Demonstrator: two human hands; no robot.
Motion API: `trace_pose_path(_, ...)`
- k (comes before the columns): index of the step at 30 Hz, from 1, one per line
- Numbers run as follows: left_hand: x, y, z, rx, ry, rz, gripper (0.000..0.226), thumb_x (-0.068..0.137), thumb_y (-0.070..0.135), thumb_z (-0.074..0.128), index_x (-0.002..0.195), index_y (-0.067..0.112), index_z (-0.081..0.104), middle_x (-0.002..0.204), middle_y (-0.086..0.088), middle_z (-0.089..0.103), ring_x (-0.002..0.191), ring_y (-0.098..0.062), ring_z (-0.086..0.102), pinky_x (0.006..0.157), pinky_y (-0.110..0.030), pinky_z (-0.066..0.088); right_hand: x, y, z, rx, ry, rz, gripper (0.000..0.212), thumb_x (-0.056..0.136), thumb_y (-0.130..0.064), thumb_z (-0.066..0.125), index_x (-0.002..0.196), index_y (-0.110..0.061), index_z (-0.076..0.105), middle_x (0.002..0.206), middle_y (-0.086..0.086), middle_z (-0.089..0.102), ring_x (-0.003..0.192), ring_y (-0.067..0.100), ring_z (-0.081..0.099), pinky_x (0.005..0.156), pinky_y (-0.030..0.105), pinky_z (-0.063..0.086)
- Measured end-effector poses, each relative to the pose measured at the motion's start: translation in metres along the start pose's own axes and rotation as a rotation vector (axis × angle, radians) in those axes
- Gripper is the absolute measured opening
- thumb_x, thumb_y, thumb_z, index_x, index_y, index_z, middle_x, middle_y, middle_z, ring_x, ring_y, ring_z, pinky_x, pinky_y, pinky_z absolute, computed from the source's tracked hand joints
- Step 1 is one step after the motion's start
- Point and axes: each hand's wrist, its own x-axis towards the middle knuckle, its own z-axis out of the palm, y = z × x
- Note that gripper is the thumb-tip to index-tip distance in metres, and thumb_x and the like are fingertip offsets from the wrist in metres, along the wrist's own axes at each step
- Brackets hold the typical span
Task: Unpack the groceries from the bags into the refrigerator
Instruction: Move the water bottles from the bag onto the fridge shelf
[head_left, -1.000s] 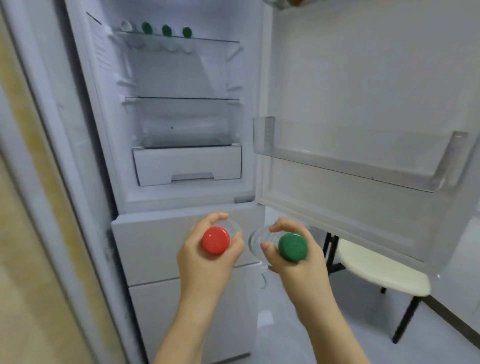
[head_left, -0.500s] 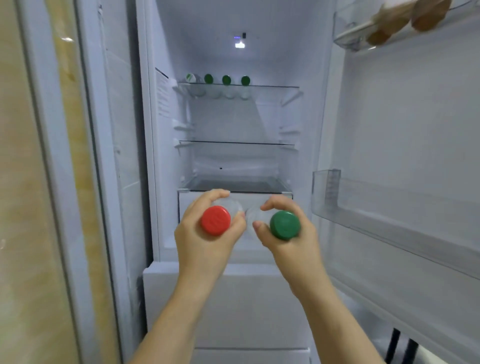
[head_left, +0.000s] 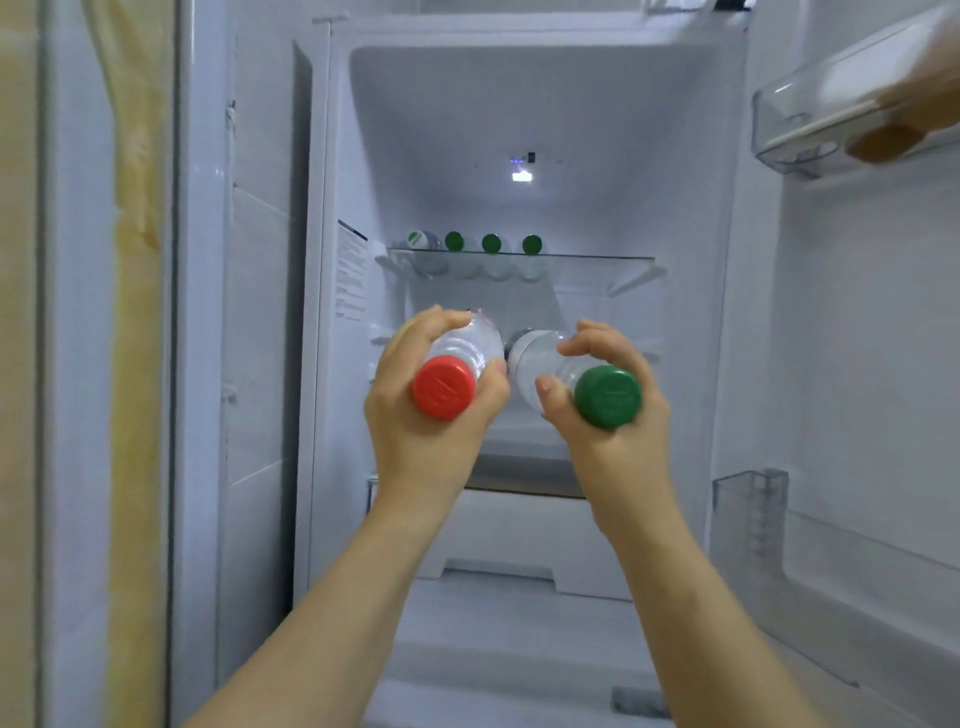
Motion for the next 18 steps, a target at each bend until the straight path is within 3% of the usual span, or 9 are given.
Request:
trace_pose_path(3, 0.023, -0.022, 0.007, -0.025, 0.007, 0.014, 0.029, 0.065, 0.041, 0.063, 0.091, 0.047, 0.054, 0.102, 0.024, 0.06, 0.099, 0.002, 0.056, 0.084, -0.014, 0.046, 0.02, 0.018, 0.012, -0.007, 0.017, -0.065, 0.025, 0.072, -0.009, 0.067, 0.087, -0.026, 0.057, 0.109, -0.012, 0.056, 0.117, 0.0, 0.049, 0.095, 0.008, 0.034)
trace_pose_path(5, 0.038, -0.037, 0.012, -0.074, 0.001, 0.003, 0.031, 0.064, 0.041, 0.064, 0.092, 0.05, 0.054, 0.102, 0.026, 0.059, 0.1, 0.003, 0.055, 0.088, -0.024, 0.05, 0.033, 0.031, 0.019, -0.011, 0.032, -0.099, 0.026, 0.072, -0.008, 0.067, 0.087, -0.027, 0.057, 0.108, -0.016, 0.056, 0.117, 0.001, 0.049, 0.095, 0.008, 0.034)
trace_pose_path(8, 0.061, -0.061, 0.022, -0.191, -0.023, -0.008, 0.033, 0.063, 0.04, 0.067, 0.093, 0.048, 0.057, 0.103, 0.034, 0.056, 0.101, 0.004, 0.054, 0.08, -0.045, 0.056, 0.052, 0.052, 0.028, -0.044, 0.09, -0.132, 0.026, 0.072, -0.01, 0.067, 0.086, -0.029, 0.058, 0.109, -0.02, 0.056, 0.118, 0.003, 0.05, 0.095, 0.008, 0.035)
trace_pose_path(12, 0.093, -0.091, 0.038, -0.29, -0.031, 0.004, 0.034, 0.062, 0.038, 0.068, 0.09, 0.054, 0.058, 0.103, 0.036, 0.056, 0.101, 0.006, 0.054, 0.081, -0.05, 0.054, 0.079, 0.072, 0.04, -0.098, 0.123, -0.173, 0.024, 0.072, -0.012, 0.067, 0.087, -0.028, 0.058, 0.116, -0.007, 0.054, 0.11, -0.009, 0.05, 0.089, 0.005, 0.035)
trace_pose_path(14, 0.109, -0.105, 0.047, -0.37, -0.026, -0.018, 0.032, 0.061, 0.037, 0.068, 0.088, 0.053, 0.06, 0.101, 0.035, 0.057, 0.098, 0.004, 0.056, 0.081, -0.052, 0.053, 0.093, 0.082, 0.043, -0.11, 0.15, -0.202, 0.024, 0.071, -0.015, 0.069, 0.087, -0.029, 0.058, 0.118, -0.007, 0.053, 0.109, -0.007, 0.051, 0.092, 0.015, 0.042)
trace_pose_path(16, 0.123, -0.116, 0.057, -0.432, -0.018, -0.027, 0.03, 0.061, 0.036, 0.069, 0.088, 0.047, 0.061, 0.098, 0.035, 0.058, 0.096, 0.001, 0.057, 0.081, -0.054, 0.053, 0.108, 0.091, 0.044, -0.107, 0.187, -0.216, 0.023, 0.069, -0.024, 0.071, 0.086, -0.035, 0.06, 0.118, -0.011, 0.054, 0.114, 0.0, 0.051, 0.097, 0.041, 0.046)
trace_pose_path(18, 0.136, -0.126, 0.066, -0.481, -0.012, -0.031, 0.031, 0.061, 0.036, 0.069, 0.091, 0.042, 0.061, 0.096, 0.033, 0.059, 0.094, -0.002, 0.058, 0.08, -0.055, 0.053, 0.121, 0.099, 0.043, -0.094, 0.221, -0.232, 0.023, 0.067, -0.029, 0.068, 0.083, -0.044, 0.061, 0.118, -0.014, 0.054, 0.116, 0.005, 0.052, 0.093, 0.055, 0.046)
